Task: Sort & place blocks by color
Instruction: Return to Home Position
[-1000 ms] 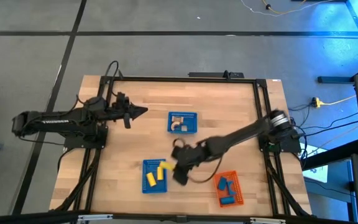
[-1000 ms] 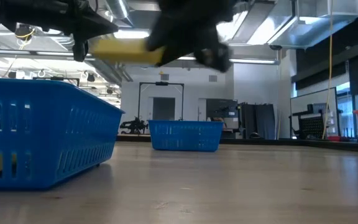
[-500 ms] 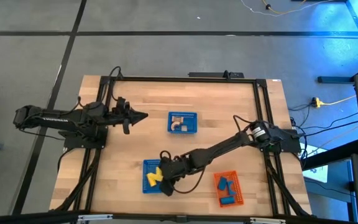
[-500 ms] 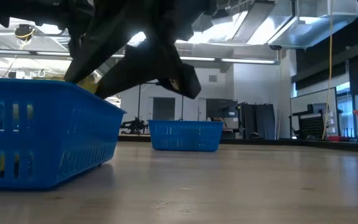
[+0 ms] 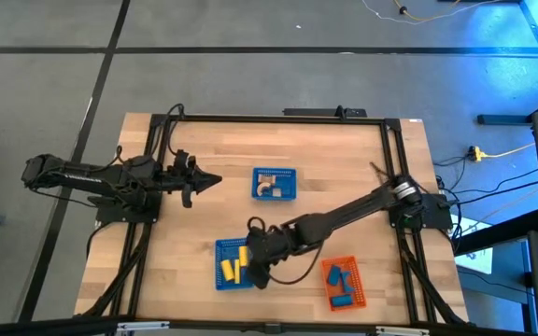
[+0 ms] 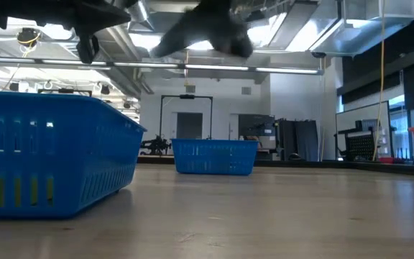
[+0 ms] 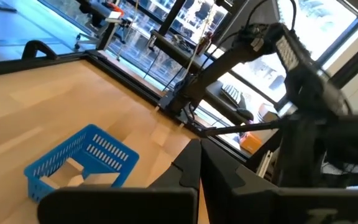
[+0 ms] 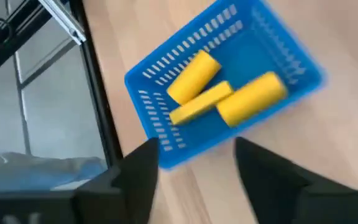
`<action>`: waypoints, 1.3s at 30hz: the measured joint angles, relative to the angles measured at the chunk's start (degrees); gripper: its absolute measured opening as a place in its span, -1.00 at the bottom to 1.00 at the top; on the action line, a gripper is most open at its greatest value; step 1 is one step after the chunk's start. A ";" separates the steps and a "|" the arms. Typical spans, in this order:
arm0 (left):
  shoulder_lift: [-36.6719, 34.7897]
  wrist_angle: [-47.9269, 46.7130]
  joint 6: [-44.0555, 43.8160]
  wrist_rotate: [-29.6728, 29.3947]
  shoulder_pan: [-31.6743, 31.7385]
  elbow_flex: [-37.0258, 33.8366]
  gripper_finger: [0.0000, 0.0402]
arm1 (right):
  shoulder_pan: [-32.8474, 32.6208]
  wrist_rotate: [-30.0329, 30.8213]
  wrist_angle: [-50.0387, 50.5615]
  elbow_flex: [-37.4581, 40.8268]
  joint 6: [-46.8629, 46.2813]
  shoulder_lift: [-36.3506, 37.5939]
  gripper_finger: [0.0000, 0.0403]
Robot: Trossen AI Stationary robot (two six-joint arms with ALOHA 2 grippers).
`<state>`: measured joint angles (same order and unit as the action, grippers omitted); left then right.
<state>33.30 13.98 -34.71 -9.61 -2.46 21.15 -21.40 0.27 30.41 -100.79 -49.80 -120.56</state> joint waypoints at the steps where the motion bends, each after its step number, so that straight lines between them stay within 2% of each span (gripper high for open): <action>1: -0.02 0.02 0.32 -0.13 0.00 0.00 -1.00 | -0.25 1.40 2.50 0.00 0.77 1.54 0.03; 6: -0.06 0.57 0.66 -2.27 0.02 0.00 -1.00 | -2.11 9.96 16.60 1.07 3.39 8.11 0.03; 11: 0.00 2.26 2.31 -3.35 0.02 0.00 -1.00 | -6.14 13.62 21.45 10.16 1.32 15.39 0.03; 15: 0.00 2.34 2.31 -5.71 0.00 0.00 -1.00 | -9.51 13.68 17.95 21.66 -1.91 24.03 0.03; 21: 0.00 2.03 3.79 -9.62 0.04 0.00 -1.00 | -13.59 15.51 6.36 37.62 -4.05 39.82 0.03; 27: 0.00 2.15 3.40 -9.79 0.02 0.00 -1.00 | -12.58 19.74 -5.73 48.19 -0.54 53.46 0.00; 32: 0.00 -0.02 6.55 -6.09 0.02 0.00 -1.00 | -9.49 25.51 -15.07 53.97 4.66 62.31 -0.16; 34: 0.01 -0.28 6.97 -4.47 0.02 0.00 -1.00 | -8.67 25.80 -17.88 55.75 6.78 65.34 -0.27; 37: 0.00 -0.05 6.76 -4.39 0.02 0.00 -1.00 | -8.02 25.79 -19.58 57.34 9.79 69.21 -0.52; 39: -0.06 0.91 5.78 -5.12 0.02 0.00 -1.00 | -7.69 25.76 -19.65 57.46 11.49 71.23 -0.77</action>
<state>33.24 14.89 -28.94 -14.73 -2.44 21.15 -29.09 26.03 10.76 -43.34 -38.31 -49.32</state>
